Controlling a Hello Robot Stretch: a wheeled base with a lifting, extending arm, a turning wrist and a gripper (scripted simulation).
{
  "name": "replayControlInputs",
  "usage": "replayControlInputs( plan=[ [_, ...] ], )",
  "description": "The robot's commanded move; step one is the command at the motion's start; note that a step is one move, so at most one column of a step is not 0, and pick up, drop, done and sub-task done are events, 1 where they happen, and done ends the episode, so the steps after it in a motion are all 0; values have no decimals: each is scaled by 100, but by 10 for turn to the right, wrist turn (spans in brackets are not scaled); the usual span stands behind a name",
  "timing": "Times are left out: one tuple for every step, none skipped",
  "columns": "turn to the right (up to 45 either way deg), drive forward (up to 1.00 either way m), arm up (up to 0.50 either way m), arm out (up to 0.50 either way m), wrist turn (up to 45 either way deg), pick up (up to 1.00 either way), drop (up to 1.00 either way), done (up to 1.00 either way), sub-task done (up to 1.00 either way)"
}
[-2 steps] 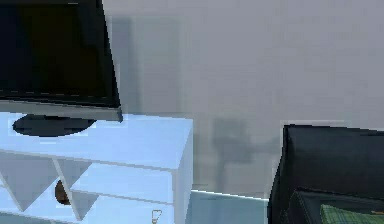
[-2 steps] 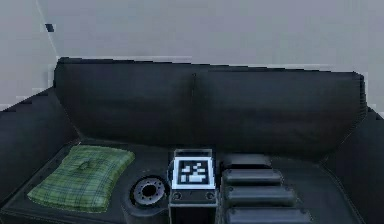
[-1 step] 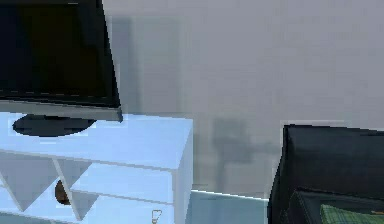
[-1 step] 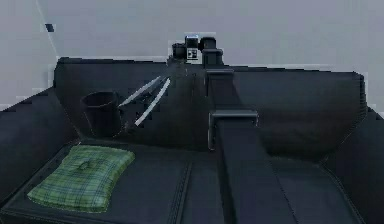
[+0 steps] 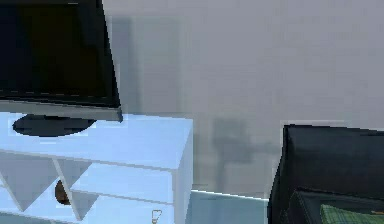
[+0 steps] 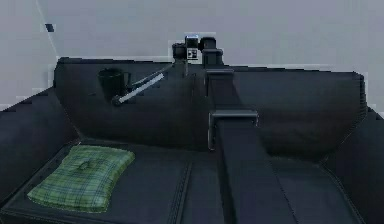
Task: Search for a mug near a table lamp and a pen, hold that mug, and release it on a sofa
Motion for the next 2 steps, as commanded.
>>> replayControlInputs(
  plan=[
    [0,0,0,0,450,0,0,0,0],
    [0,0,0,0,360,0,0,0,0]
  ],
)
